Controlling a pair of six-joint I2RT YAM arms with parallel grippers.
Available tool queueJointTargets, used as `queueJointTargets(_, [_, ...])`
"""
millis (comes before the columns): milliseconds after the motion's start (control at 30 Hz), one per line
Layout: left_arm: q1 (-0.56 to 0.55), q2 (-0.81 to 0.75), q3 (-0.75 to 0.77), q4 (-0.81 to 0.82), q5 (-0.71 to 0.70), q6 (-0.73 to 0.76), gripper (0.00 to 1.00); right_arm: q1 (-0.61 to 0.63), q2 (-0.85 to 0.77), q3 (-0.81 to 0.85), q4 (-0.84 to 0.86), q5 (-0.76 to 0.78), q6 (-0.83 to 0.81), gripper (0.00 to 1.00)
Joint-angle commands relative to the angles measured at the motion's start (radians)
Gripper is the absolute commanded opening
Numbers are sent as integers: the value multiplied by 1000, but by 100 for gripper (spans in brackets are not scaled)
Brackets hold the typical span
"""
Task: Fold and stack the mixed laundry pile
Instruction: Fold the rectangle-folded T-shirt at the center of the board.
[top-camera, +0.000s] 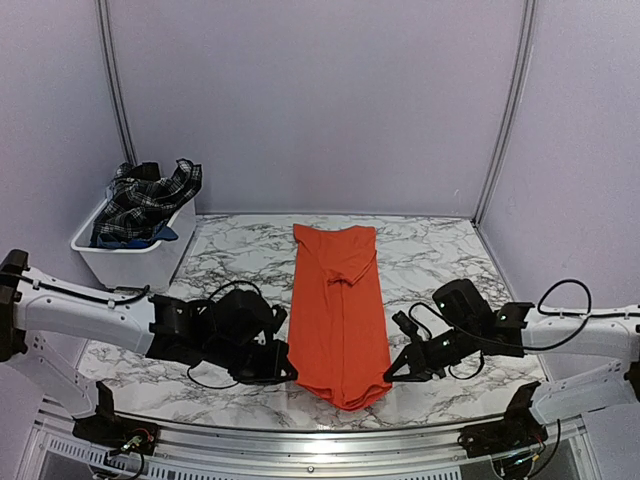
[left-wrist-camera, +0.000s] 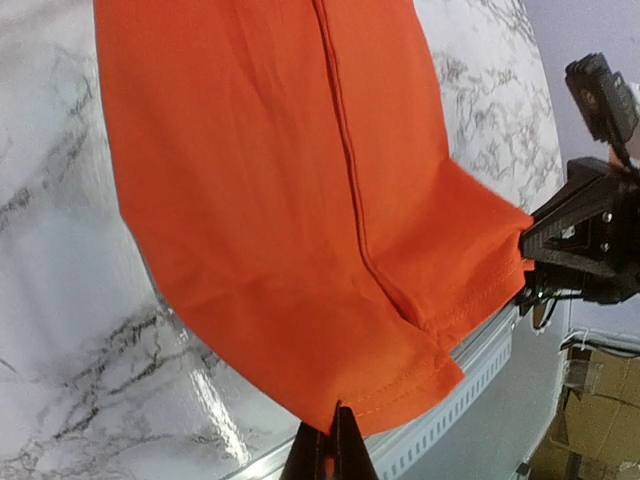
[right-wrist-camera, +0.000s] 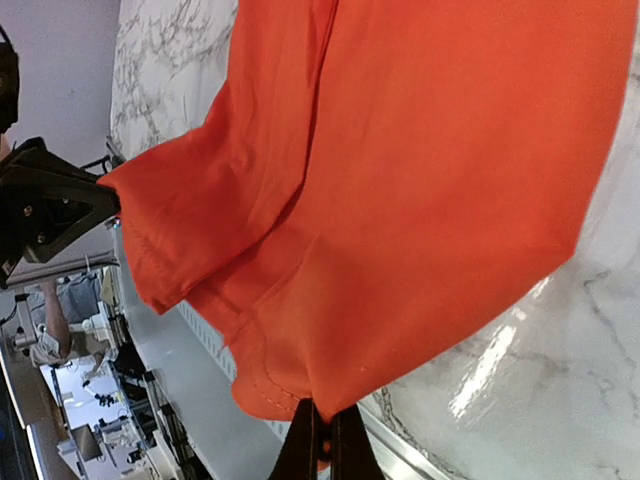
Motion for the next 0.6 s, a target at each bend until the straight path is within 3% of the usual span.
queueJointTargets(0, [108,59,89,-75,4,101,0,-85,107,139,-43,36,-100,0])
queueJointTargets(267, [285,218,285,-130,34,253,0,-233,342,369,-79,35,-261,0])
queueJointTargets(567, [444,435,547,-198,100,403,0,-357,590,581,-66,9,-326,0])
